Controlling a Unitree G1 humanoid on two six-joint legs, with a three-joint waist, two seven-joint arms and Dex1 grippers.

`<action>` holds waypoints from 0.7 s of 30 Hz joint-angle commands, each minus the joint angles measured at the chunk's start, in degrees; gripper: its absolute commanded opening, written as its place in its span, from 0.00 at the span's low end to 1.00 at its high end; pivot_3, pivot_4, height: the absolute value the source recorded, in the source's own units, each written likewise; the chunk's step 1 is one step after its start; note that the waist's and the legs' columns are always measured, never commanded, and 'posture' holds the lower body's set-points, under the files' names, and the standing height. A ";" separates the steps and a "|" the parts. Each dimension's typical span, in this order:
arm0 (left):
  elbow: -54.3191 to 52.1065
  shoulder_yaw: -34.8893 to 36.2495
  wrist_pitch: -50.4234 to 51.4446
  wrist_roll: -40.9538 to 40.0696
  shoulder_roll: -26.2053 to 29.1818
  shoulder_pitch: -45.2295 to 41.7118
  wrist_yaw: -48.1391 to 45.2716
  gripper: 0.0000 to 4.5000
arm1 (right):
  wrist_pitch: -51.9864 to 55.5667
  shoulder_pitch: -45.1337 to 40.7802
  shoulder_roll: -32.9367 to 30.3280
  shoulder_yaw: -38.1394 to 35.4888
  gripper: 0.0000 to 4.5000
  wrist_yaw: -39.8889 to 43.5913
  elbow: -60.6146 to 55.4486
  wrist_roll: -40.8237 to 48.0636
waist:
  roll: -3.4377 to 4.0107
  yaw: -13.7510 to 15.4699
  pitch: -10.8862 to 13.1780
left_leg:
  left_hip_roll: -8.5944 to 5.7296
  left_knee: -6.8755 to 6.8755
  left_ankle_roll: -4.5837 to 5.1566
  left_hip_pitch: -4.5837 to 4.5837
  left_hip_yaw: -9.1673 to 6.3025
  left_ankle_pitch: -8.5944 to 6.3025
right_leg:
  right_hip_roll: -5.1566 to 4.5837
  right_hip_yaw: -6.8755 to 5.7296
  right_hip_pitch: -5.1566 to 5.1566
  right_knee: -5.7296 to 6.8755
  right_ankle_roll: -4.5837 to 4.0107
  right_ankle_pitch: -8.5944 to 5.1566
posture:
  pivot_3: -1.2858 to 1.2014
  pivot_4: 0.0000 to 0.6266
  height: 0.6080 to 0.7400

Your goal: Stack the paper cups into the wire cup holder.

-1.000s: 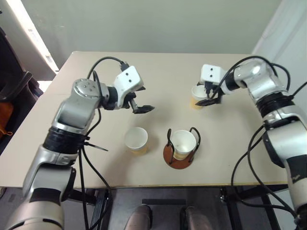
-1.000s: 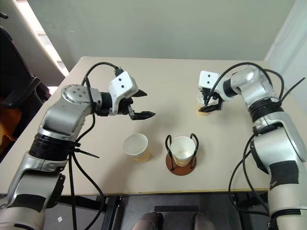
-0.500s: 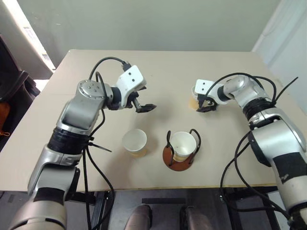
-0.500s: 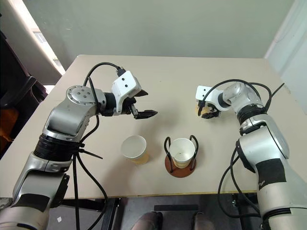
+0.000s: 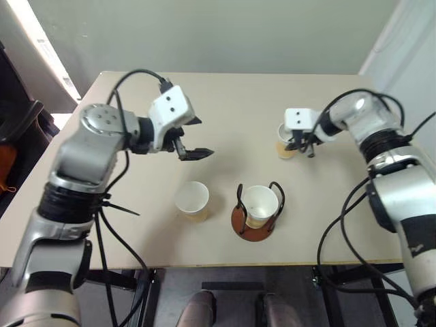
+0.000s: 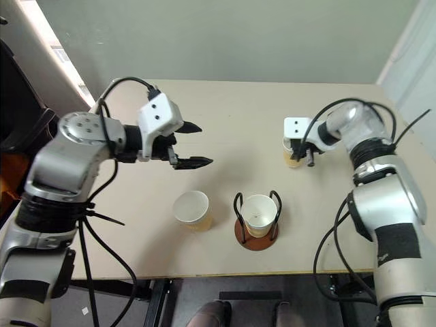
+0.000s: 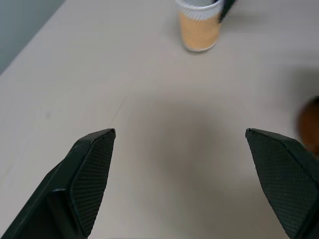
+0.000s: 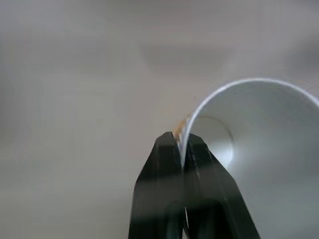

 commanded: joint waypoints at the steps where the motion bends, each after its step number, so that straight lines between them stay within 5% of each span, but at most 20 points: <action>1: -1.90 4.96 -1.70 -4.69 3.92 -0.57 -6.46 1.00 | 1.34 -1.15 -7.02 -1.17 0.01 10.84 -15.89 10.83 | 0.01 -0.06 0.00 | 0.00 -0.02 -0.04 -0.05 -0.01 0.02 | 0.03 0.00 -0.01 0.01 0.00 0.00 | 0.52 0.24 1.00; 9: -3.83 6.89 -1.33 -14.57 8.78 1.10 -20.37 1.00 | 27.32 0.99 -25.21 6.22 0.01 11.25 -56.62 50.11 | 0.00 -0.27 0.00 | 0.02 0.00 -0.03 -0.29 -0.04 0.22 | 0.07 0.01 -0.02 -0.17 -0.10 -0.11 | 0.52 0.24 1.00; 21: -4.95 7.08 -1.60 -15.32 11.57 5.69 -21.87 1.00 | 27.42 7.94 -27.79 9.74 0.01 11.25 -75.38 48.71 | -0.04 -0.85 -0.02 | 0.09 -0.02 0.74 0.20 -0.06 0.15 | 0.04 0.02 0.04 0.31 -0.70 -0.43 | 0.52 0.24 1.00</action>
